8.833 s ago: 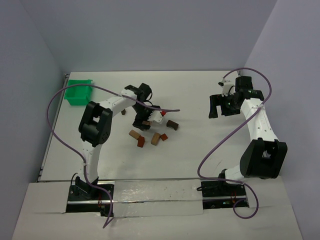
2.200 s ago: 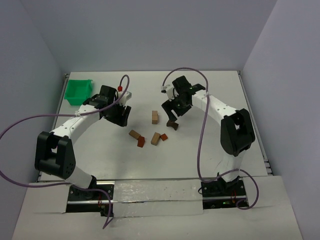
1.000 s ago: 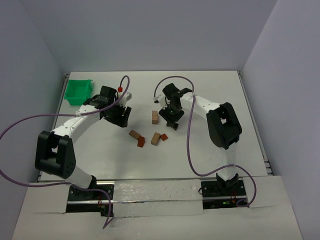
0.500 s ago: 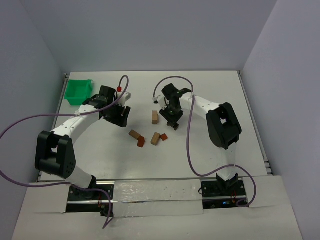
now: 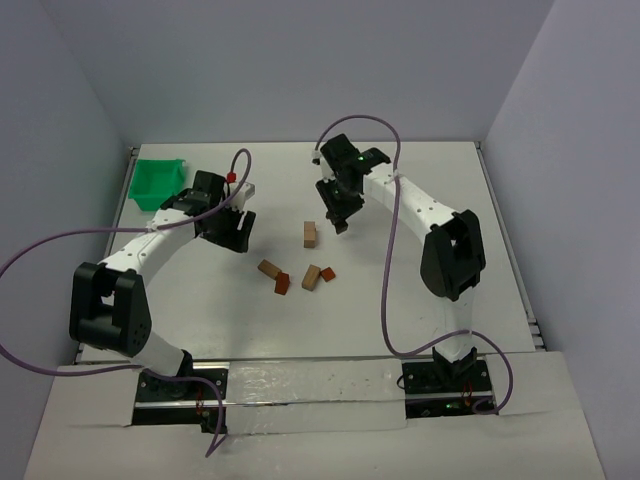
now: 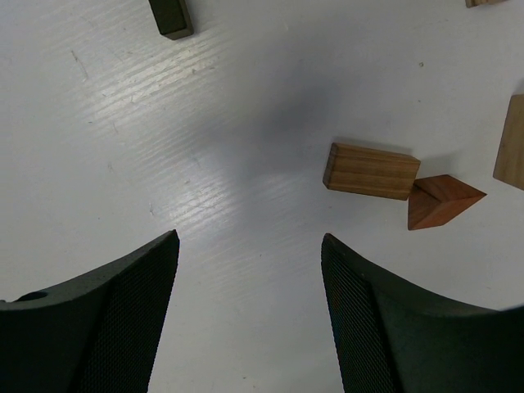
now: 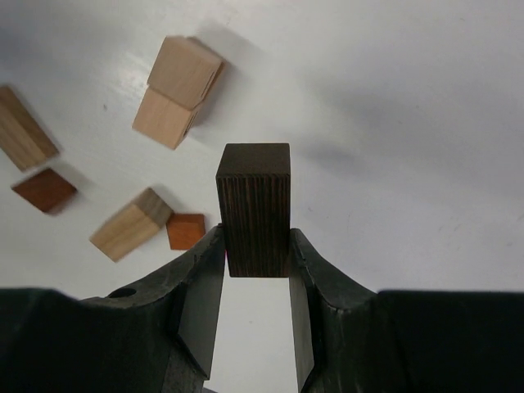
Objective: Build the wood block tower
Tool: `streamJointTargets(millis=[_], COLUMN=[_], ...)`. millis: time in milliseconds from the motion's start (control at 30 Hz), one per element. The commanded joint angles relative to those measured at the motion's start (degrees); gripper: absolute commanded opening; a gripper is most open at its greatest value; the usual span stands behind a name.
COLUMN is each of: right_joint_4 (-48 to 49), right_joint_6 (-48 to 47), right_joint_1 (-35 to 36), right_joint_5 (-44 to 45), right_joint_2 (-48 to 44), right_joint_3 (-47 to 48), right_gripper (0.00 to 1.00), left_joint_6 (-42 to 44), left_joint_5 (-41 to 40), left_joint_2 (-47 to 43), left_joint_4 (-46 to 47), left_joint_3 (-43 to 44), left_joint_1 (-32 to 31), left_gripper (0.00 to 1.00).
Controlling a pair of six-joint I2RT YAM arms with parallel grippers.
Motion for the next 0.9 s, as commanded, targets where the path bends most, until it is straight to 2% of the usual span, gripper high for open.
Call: streamJointTargets(millis=[0,133,233,400,667,867], right_joint_4=[-3.1,-3.5,-4.4,-4.6,-5.1,-6.8], right_joint_6=[14.7,20.1,20.9,21.6,24.7,30.5], right_joint_1=[1.2,2.3,6.3,9.8,9.8,12.0], right_joint_5=[6.0,5.7,11.2,9.1,9.4,16.7], right_joint_2=[-2.6,-1.3,1.2,2.7,5.0,6.3], right_joint_3=[3.9,7.8,13.0,13.6,14.7,16.4], right_gripper=[0.00,0.00,0.00,0.00,0.00,0.00], left_joint_6=[0.2,0.2,-0.3,-0.4,-0.9,-0.8], left_joint_5=[-1.6,-2.3,-2.6,-2.8,-2.3,-2.7], left_joint_2=[-0.9,-0.5,-0.2,0.1,0.5,-0.2], left_joint_4=[-1.1,-1.8,-2.1,-2.2,-1.7,-2.5], left_joint_3=[2.0,2.6,3.2,3.3,2.9,2.5], left_joint_1=[0.9,1.5,2.0,2.5,3.1,3.7], left_gripper=[0.77,0.77,0.78,0.79,0.80,0.81])
